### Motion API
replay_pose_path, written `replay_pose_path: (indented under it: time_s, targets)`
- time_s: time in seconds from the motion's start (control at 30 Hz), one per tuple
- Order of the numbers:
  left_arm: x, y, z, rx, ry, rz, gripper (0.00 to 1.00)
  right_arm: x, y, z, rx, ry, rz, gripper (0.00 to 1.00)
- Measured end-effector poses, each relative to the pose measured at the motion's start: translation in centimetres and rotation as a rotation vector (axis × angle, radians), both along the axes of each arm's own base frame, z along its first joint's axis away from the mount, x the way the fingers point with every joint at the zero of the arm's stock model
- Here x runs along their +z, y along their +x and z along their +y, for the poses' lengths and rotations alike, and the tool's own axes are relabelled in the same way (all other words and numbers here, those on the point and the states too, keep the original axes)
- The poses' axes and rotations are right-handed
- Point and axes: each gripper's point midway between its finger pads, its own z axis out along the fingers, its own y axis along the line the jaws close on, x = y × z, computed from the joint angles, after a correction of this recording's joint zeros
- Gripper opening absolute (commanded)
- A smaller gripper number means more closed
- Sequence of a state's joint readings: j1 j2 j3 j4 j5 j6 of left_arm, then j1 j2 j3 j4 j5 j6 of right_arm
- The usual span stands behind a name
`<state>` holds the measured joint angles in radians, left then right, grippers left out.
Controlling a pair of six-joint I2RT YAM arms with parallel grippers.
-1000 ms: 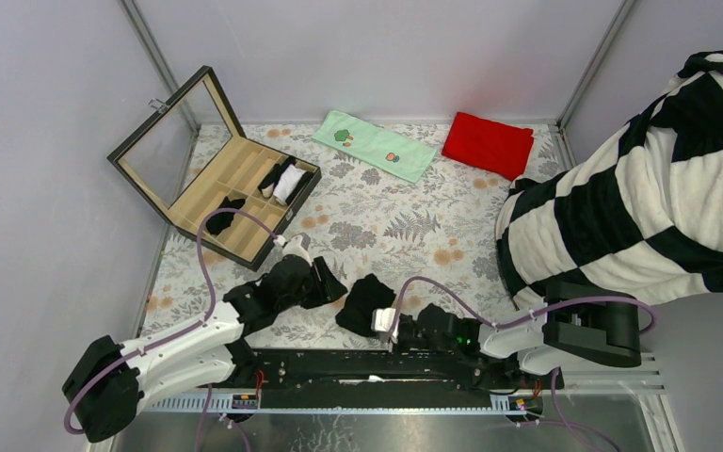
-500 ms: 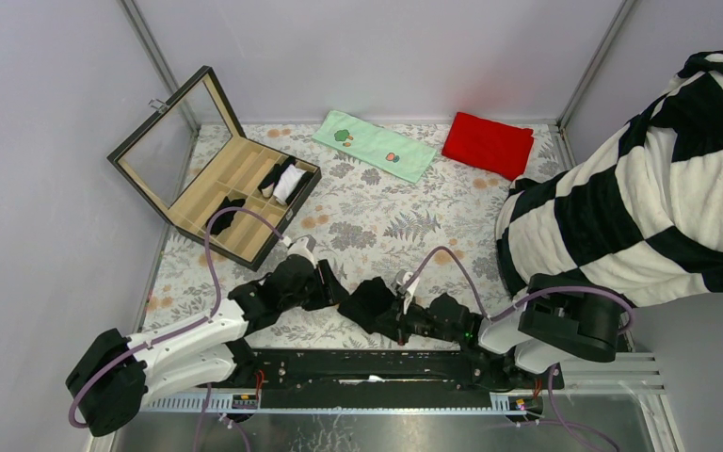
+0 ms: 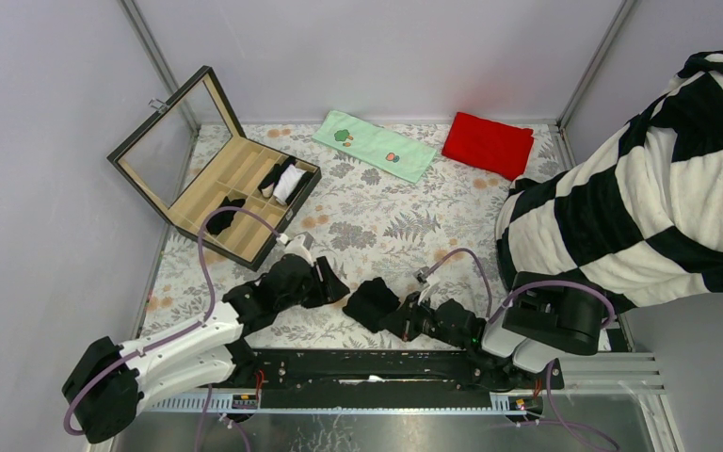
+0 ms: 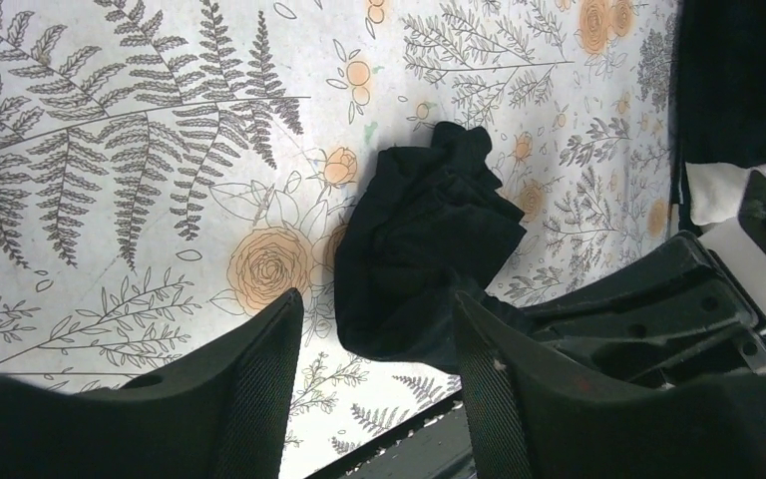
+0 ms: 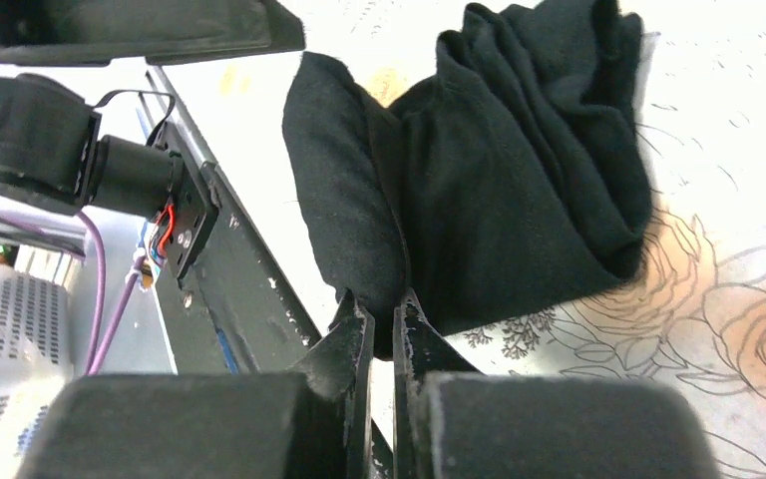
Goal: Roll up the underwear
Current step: Roll the underwear to the center of the board.
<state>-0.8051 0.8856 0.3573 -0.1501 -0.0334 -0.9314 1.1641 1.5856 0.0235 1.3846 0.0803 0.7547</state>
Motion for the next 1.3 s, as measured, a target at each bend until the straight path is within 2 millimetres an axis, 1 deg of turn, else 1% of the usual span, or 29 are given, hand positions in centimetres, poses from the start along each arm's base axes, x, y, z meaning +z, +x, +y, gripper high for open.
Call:
replay_pose_path:
  time_s: [0.13, 0.3, 0.57, 0.7, 0.93, 1.1, 1.2, 1.3]
  targets:
    - [0.3, 0.1, -0.4, -0.018, -0.014, -0.014, 0.64, -0.7, 0.5, -0.1, -0.056, -0.017, 0.066, 0.0]
    - [0.8, -0.1, -1.7, -0.079, -0.061, -0.029, 0.66, -0.7, 1.2, 0.2, -0.115, -0.044, 0.131, 0.0]
    - [1.0, -0.6, -2.9, -0.162, -0.106, -0.053, 0.67, -1.1, 2.5, -0.8, -0.248, -0.091, 0.272, 0.0]
    - [0.4, -0.7, -3.2, -0.19, -0.094, -0.05, 0.67, -1.3, 3.0, -0.7, -0.285, -0.104, 0.338, 0.0]
    - [-1.5, -0.8, -3.1, -0.206, -0.044, -0.017, 0.68, -1.3, 3.5, -0.6, -0.3, -0.122, 0.426, 0.0]
    - [-1.7, -0.1, -3.0, -0.178, -0.03, -0.03, 0.68, -1.3, 3.4, -0.7, -0.3, -0.12, 0.458, 0.0]
    - [-2.1, 0.3, -3.2, -0.168, -0.025, -0.034, 0.64, -1.3, 3.4, -0.7, -0.298, -0.117, 0.467, 0.0]
    - [-3.1, 0.4, -3.1, -0.163, -0.004, -0.015, 0.51, -1.3, 3.3, -0.7, -0.295, -0.116, 0.471, 0.0]
